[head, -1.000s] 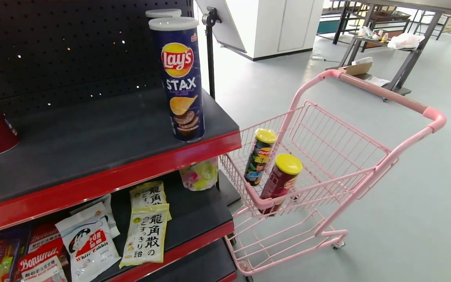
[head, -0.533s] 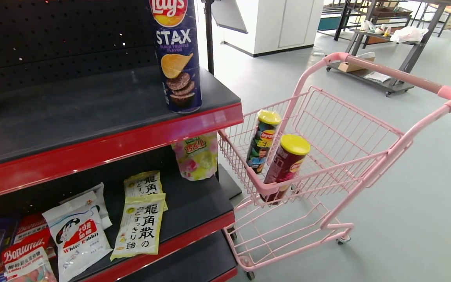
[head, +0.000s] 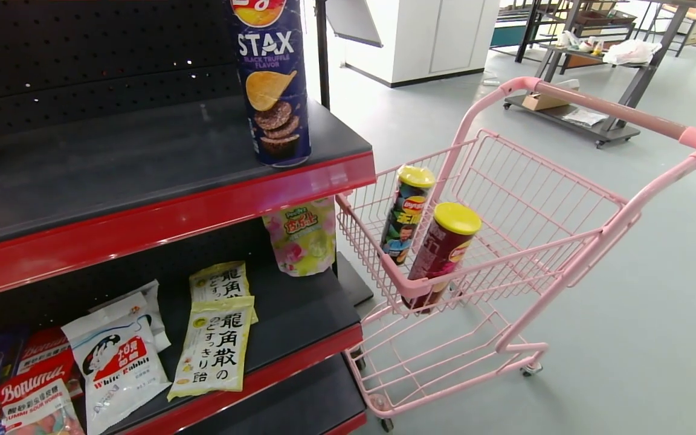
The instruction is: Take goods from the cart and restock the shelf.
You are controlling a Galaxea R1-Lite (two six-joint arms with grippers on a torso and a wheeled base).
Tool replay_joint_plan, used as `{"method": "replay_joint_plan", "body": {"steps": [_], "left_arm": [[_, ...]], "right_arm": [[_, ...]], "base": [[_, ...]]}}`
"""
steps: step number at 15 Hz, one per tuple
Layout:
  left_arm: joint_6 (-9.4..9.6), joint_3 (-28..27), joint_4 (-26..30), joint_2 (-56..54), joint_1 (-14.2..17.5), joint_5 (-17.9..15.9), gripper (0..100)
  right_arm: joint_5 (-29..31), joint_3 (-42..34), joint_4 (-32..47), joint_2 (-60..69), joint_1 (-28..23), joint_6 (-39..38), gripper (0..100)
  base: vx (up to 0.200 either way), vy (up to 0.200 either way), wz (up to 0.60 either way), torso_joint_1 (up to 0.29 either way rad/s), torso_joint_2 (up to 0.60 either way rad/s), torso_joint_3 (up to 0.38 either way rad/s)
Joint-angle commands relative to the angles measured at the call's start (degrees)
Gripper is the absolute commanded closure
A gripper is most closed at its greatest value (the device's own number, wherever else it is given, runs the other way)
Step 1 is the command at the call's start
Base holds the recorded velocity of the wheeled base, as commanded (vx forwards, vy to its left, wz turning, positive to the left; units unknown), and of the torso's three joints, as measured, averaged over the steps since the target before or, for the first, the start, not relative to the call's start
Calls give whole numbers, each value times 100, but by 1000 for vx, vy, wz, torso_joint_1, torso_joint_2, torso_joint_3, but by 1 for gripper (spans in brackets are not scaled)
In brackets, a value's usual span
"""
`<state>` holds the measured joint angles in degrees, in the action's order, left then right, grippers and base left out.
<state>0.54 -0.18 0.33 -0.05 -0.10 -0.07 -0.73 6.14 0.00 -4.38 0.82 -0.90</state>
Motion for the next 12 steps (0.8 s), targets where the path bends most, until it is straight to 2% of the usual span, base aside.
{"method": "replay_joint_plan", "body": {"steps": [1, 3, 4, 6, 7, 9, 12], "left_arm": [[-1, 1, 2, 5, 1, -1, 0], [-1, 1, 2, 5, 1, -1, 0], [-1, 1, 2, 5, 1, -1, 0], [-1, 1, 2, 5, 1, -1, 0], [-1, 1, 2, 5, 1, -1, 0], [-1, 1, -7, 5, 1, -1, 0], [-1, 1, -7, 5, 1, -1, 0]], "right_arm": [[-498, 3587, -79, -4238, 516, -991, 0], [-718, 3376, -308, -5231, 560, -683, 0], [-815, 3191, -747, -5908, 578, -674, 0], [-1113, 2866, -2039, -6998, 709, -578, 0], [-1359, 2752, -3041, -7771, 762, -472, 0], [-1834, 2717, -3964, -8791, 815, -376, 0], [-2397, 2813, -4008, -9301, 876, 117, 0]], "base": [[0, 0, 0, 0, 0, 0], [0, 0, 0, 0, 0, 0], [0, 0, 0, 0, 0, 0], [0, 0, 0, 0, 0, 0], [0, 0, 0, 0, 0, 0], [0, 0, 0, 0, 0, 0], [0, 0, 0, 0, 0, 0]]}}
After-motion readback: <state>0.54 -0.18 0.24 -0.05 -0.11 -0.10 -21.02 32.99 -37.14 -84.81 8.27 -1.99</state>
